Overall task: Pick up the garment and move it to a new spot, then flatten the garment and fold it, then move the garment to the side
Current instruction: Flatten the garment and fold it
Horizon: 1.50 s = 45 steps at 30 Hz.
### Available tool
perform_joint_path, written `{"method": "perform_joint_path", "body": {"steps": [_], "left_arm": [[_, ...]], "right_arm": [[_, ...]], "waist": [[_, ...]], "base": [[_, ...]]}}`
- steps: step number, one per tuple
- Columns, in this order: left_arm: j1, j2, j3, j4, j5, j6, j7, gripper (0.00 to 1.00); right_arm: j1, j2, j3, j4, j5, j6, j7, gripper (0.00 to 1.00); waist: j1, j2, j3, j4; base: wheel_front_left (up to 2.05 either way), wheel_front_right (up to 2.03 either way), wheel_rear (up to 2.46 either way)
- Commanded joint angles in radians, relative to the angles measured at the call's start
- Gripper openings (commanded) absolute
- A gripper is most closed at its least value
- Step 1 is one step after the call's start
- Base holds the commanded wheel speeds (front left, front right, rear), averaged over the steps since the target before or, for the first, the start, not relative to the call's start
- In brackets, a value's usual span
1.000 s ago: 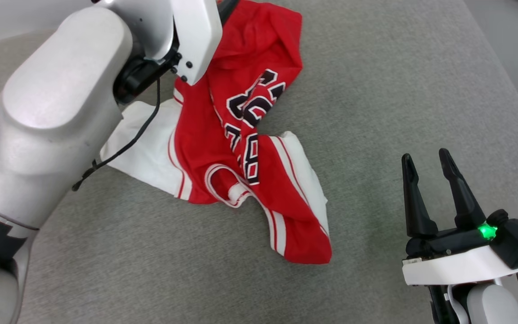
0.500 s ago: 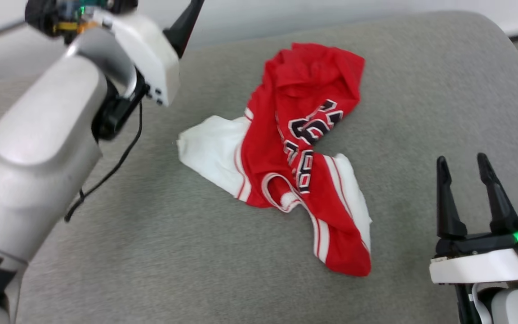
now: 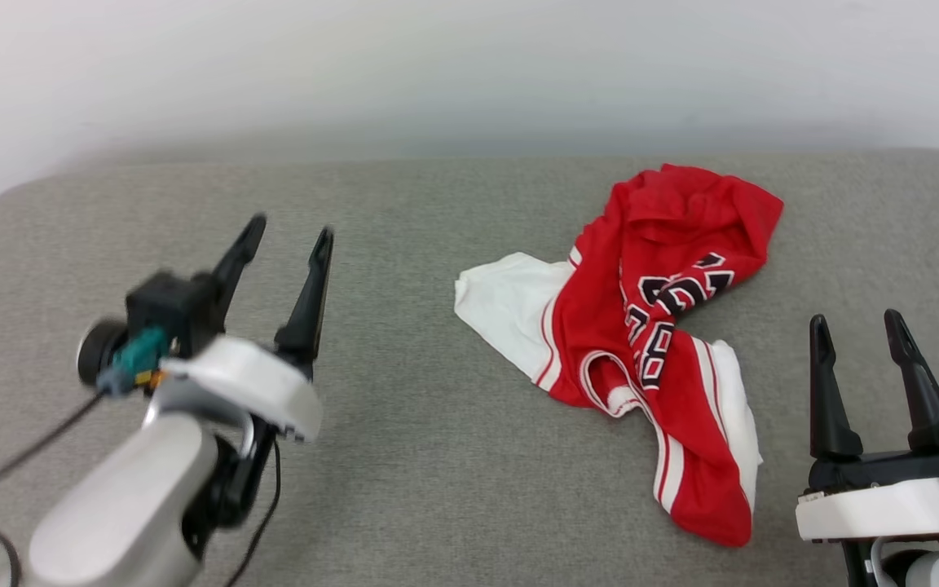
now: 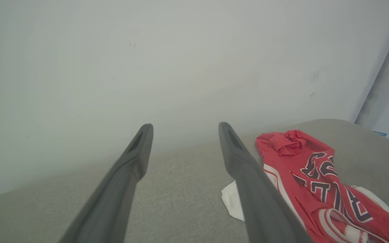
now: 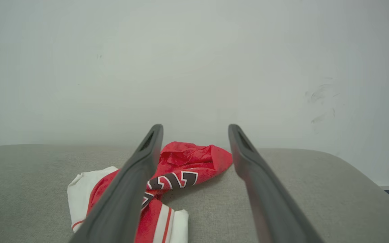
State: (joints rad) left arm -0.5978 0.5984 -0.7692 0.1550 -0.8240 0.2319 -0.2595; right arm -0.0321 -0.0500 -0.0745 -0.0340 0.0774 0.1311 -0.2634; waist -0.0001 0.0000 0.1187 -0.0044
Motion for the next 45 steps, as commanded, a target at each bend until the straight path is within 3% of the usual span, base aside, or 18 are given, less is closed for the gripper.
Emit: {"method": "perform_joint_path", "body": {"steps": [1, 7, 17, 23, 28, 35, 43, 45], "left_arm": [[0.054, -0.002, 0.027, -0.033, 0.007, 0.019, -0.006, 1.00], [0.281, -0.060, 0.146, -0.182, 0.126, 0.057, -0.005, 1.00], [0.498, -0.186, 0.267, -0.192, 0.258, -0.002, -0.006, 1.00], [0.529, -0.193, 0.292, -0.167, 0.300, -0.051, -0.006, 1.00], [0.458, -0.167, 0.274, -0.162, 0.324, -0.091, 0.024, 1.00], [0.262, -0.100, 0.253, -0.175, 0.285, -0.189, 0.257, 1.00], [-0.023, -0.029, 0.201, -0.151, 0.166, -0.307, 0.721, 1.00], [-0.098, -0.030, 0.193, -0.122, 0.149, -0.324, 0.780, 1.00]], "right_arm": [[0.014, 0.000, -0.002, -0.002, -0.009, -0.001, -0.002, 1.00], [0.030, 0.000, -0.005, 0.002, -0.019, -0.001, -0.001, 1.00], [0.061, 0.000, 0.010, 0.010, -0.009, -0.001, 0.002, 1.00], [0.062, 0.000, 0.022, 0.012, 0.000, -0.001, 0.002, 1.00], [0.039, 0.000, 0.028, -0.004, -0.005, -0.001, 0.002, 1.00], [0.012, 0.000, 0.024, -0.021, -0.006, -0.001, 0.001, 1.00], [-0.031, 0.000, 0.029, -0.018, 0.020, -0.001, -0.001, 1.00], [-0.043, 0.000, 0.036, -0.019, 0.029, -0.001, -0.001, 1.00]], "waist": [[0.0001, 0.0000, -0.022, 0.026], [0.0001, 0.0000, -0.040, 0.049], [0.0001, 0.0000, -0.061, 0.061], [0.0001, 0.0000, -0.059, 0.047], [0.0001, 0.0000, -0.020, 0.016], [0.0001, 0.0000, 0.071, -0.044], [0.0001, 0.0000, 0.173, -0.115], [0.0001, 0.0000, 0.196, -0.133]], "base": [[0.00, 0.00, 0.00], [0.00, 0.00, 0.00], [0.00, 0.00, 0.00], [0.00, 0.00, 0.00], [0.00, 0.00, 0.00], [0.00, 0.00, 0.00], [0.00, 0.00, 0.00], [0.00, 0.00, 0.00]]}}
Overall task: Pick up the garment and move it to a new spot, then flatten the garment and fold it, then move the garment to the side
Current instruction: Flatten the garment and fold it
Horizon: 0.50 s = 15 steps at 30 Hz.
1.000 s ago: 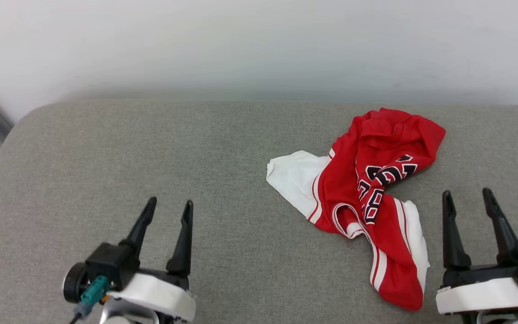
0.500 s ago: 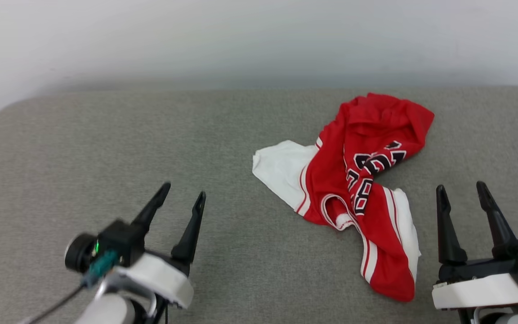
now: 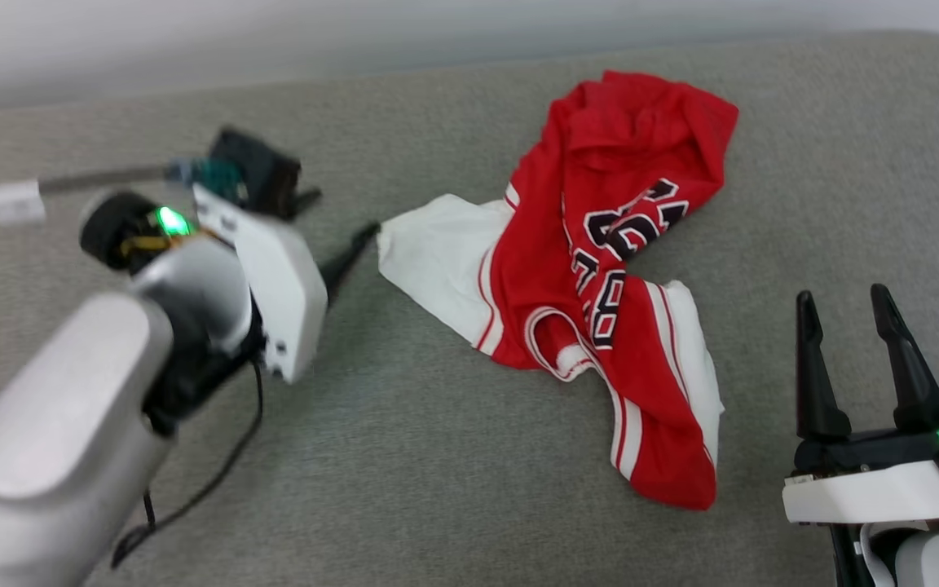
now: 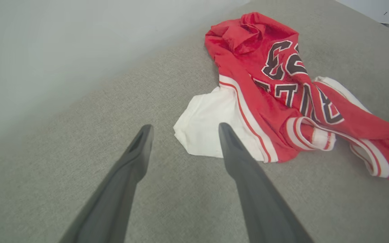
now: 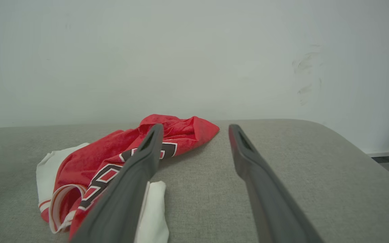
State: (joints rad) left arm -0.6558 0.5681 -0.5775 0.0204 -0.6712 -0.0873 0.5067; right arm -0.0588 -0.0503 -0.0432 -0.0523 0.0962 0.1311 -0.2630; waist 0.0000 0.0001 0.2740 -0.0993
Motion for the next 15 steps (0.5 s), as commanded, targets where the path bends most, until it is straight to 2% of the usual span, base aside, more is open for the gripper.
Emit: {"method": "perform_joint_path", "body": {"steps": [1, 9, 15], "left_arm": [[-0.061, -0.004, -0.015, 0.038, -0.012, -0.011, 0.050, 1.00], [-0.224, -0.011, -0.084, 0.236, -0.098, -0.035, 0.303, 1.00], [-0.262, -0.010, -0.107, 0.320, -0.112, -0.037, 0.365, 1.00]], "right_arm": [[-0.022, 0.000, 0.006, -0.001, 0.016, -0.001, -0.002, 1.00], [-0.058, 0.000, 0.038, 0.002, 0.056, -0.001, -0.002, 1.00], [-0.067, 0.000, 0.042, 0.003, 0.079, -0.001, -0.002, 1.00]], "waist": [[0.0000, -0.0001, 0.052, -0.046], [0.0000, -0.0001, 0.123, -0.119], [0.0000, -0.0001, 0.153, -0.156]], "base": [[0.00, 0.00, 0.00], [0.00, 0.00, 0.00], [0.00, 0.00, 0.00]]}}
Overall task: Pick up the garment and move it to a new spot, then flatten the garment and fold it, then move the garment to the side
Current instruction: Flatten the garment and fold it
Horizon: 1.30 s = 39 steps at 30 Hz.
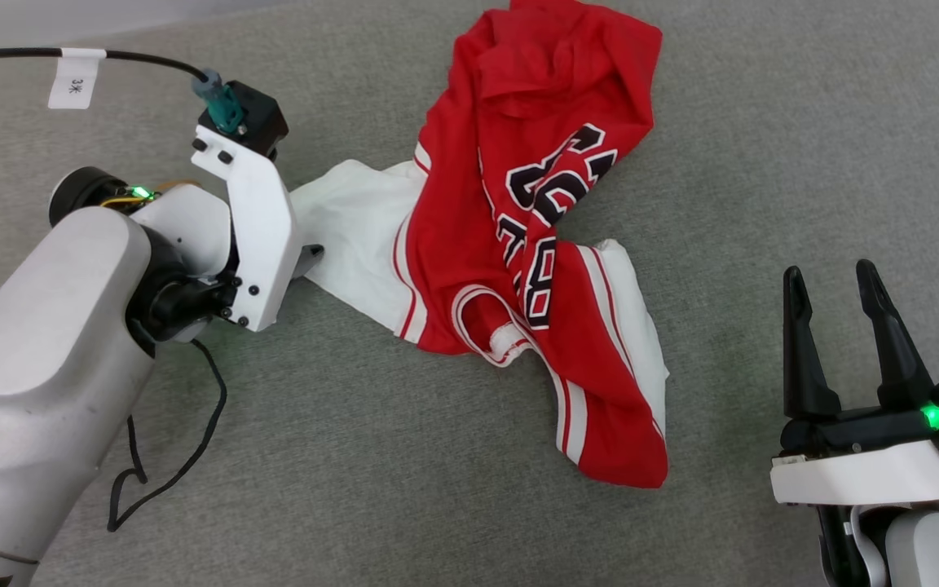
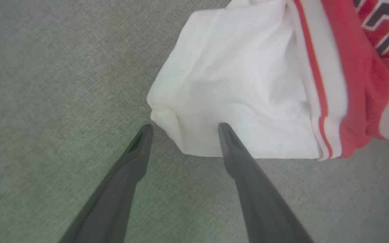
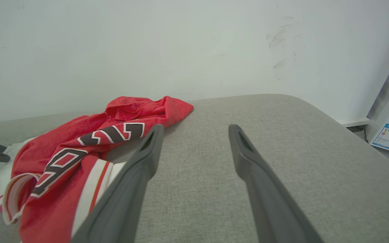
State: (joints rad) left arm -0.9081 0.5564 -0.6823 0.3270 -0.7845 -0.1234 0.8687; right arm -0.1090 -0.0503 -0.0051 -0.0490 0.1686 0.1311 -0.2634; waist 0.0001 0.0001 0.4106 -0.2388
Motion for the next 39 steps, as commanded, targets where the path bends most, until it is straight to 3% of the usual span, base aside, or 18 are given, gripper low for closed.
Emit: {"method": "perform_joint_path", "body": {"steps": [1, 5, 7, 17, 23, 32, 39], "left_arm": [[-0.011, 0.001, -0.007, 0.025, 0.005, -0.001, 0.003, 1.00], [0.019, 0.004, -0.034, 0.074, 0.001, -0.002, 0.022, 1.00], [0.041, -0.002, -0.035, 0.073, -0.032, -0.005, 0.027, 0.00], [0.134, 0.048, 0.006, -0.032, -0.103, -0.007, -0.152, 0.00], [0.270, 0.129, 0.053, -0.131, -0.138, 0.007, -0.244, 0.00], [0.521, 0.267, 0.138, -0.336, -0.180, 0.130, -0.343, 0.00], [0.665, 0.353, 0.202, -0.403, -0.212, 0.217, -0.390, 0.00]], "right_arm": [[-0.017, 0.000, 0.005, 0.000, 0.008, -0.001, -0.002, 1.00], [-0.016, 0.000, 0.010, -0.001, 0.014, -0.001, -0.002, 1.00], [-0.015, 0.000, 0.009, 0.001, 0.015, -0.001, -0.002, 1.00], [0.011, 0.000, -0.025, 0.022, -0.024, -0.001, -0.002, 1.00], [0.041, 0.000, -0.054, 0.041, -0.047, -0.001, -0.002, 1.00], [0.074, 0.000, -0.058, 0.056, -0.064, -0.001, -0.002, 1.00], [0.095, 0.000, -0.070, 0.072, -0.071, -0.001, -0.002, 1.00]], "waist": [[-0.0001, -0.0001, 0.019, -0.020], [-0.0001, -0.0001, 0.027, -0.028], [-0.0001, -0.0001, 0.026, -0.029], [-0.0001, -0.0001, -0.083, 0.048], [-0.0001, -0.0001, -0.174, 0.119], [-0.0001, -0.0001, -0.240, 0.212], [-0.0001, -0.0001, -0.268, 0.261]], "base": [[0.00, 0.00, 0.00], [0.00, 0.00, 0.00], [0.00, 0.00, 0.00], [0.00, 0.00, 0.00], [0.00, 0.00, 0.00], [0.00, 0.00, 0.00], [0.00, 0.00, 0.00]]}}
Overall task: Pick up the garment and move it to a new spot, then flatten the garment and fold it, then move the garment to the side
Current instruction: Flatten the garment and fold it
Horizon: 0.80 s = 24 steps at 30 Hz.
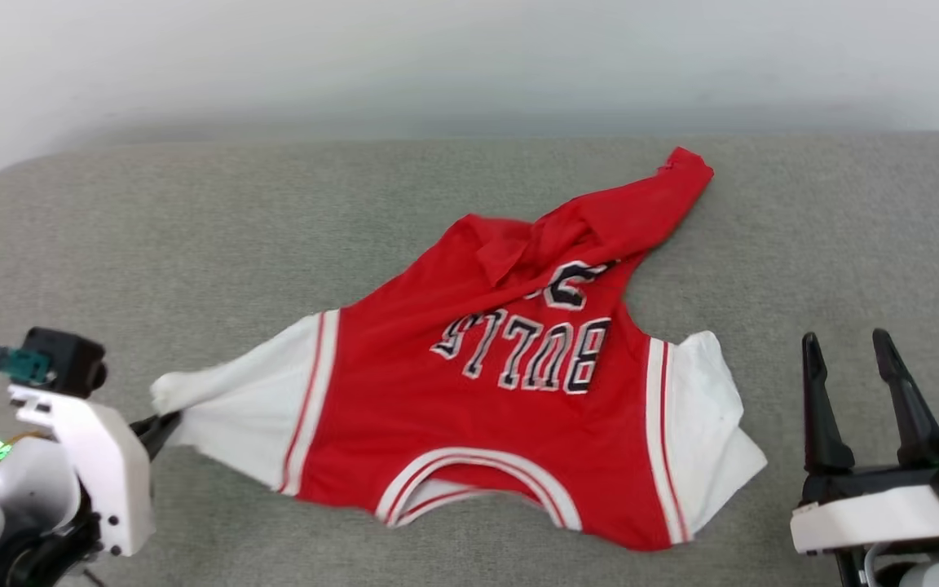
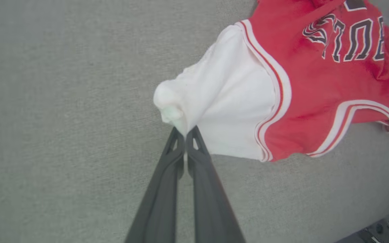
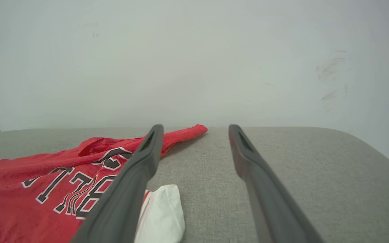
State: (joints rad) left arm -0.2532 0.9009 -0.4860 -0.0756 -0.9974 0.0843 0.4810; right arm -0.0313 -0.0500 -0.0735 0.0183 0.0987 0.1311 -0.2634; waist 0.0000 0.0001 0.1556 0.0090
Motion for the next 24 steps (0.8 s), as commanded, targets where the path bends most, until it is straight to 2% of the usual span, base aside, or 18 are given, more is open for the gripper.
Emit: {"method": "perform_joint_path", "body": {"steps": [1, 4, 8, 9, 10, 13, 15, 19, 22, 24], "left_arm": [[0.023, 0.020, 0.011, 0.003, 0.009, 0.026, -0.006, 0.00], [0.053, 0.027, 0.014, 0.018, 0.018, 0.060, -0.015, 0.00], [0.079, -0.001, -0.012, 0.028, 0.017, 0.058, -0.021, 0.00], [0.082, -0.013, -0.018, 0.027, 0.020, 0.055, -0.030, 0.84], [0.086, -0.029, -0.026, 0.029, 0.022, 0.052, -0.041, 1.00], [0.085, -0.071, -0.039, 0.035, 0.055, 0.041, -0.110, 1.00], [0.068, -0.104, -0.030, 0.052, 0.101, 0.064, -0.192, 1.00], [0.054, -0.189, -0.012, 0.057, 0.167, 0.083, -0.380, 1.00], [0.069, -0.241, 0.016, 0.039, 0.203, 0.081, -0.551, 1.00], [0.095, -0.250, 0.027, 0.033, 0.239, 0.082, -0.646, 1.00]], "right_arm": [[0.020, 0.000, -0.002, 0.008, -0.003, -0.001, -0.002, 1.00], [0.027, -0.001, -0.010, 0.015, -0.010, -0.001, -0.002, 1.00], [0.038, 0.000, -0.014, 0.024, -0.024, -0.001, -0.002, 1.00], [0.038, -0.001, -0.014, 0.024, -0.029, -0.001, -0.002, 1.00], [0.039, -0.001, -0.014, 0.025, -0.031, -0.001, -0.002, 1.00], [0.035, -0.001, -0.012, 0.024, -0.040, -0.001, 0.000, 1.00], [0.035, -0.001, -0.017, 0.017, -0.042, -0.001, 0.006, 1.00], [0.038, -0.001, -0.015, -0.009, -0.042, -0.001, 0.028, 1.00], [0.048, 0.000, -0.020, -0.039, -0.062, -0.001, 0.063, 1.00], [0.059, 0.000, -0.010, -0.045, -0.077, -0.001, 0.124, 1.00]], "waist": [[0.0000, -0.0001, -0.018, 0.020], [0.0000, -0.0001, -0.033, 0.042], [0.0000, -0.0001, -0.057, 0.074], [0.0000, -0.0001, -0.060, 0.079], [0.0000, -0.0001, -0.063, 0.086], [0.0000, -0.0001, -0.068, 0.097], [0.0000, -0.0001, -0.070, 0.104], [0.0000, -0.0001, -0.080, 0.111], [0.0000, -0.0001, -0.093, 0.118], [0.0000, -0.0001, -0.098, 0.121]], "base": [[0.00, 0.00, 0.00], [0.00, 0.00, 0.00], [0.00, 0.00, 0.00], [0.00, 0.00, 0.00], [0.00, 0.00, 0.00], [0.00, 0.00, 0.00], [0.00, 0.00, 0.00], [0.00, 0.00, 0.00], [0.00, 0.00, 0.00], [0.00, 0.00, 0.00]]}}
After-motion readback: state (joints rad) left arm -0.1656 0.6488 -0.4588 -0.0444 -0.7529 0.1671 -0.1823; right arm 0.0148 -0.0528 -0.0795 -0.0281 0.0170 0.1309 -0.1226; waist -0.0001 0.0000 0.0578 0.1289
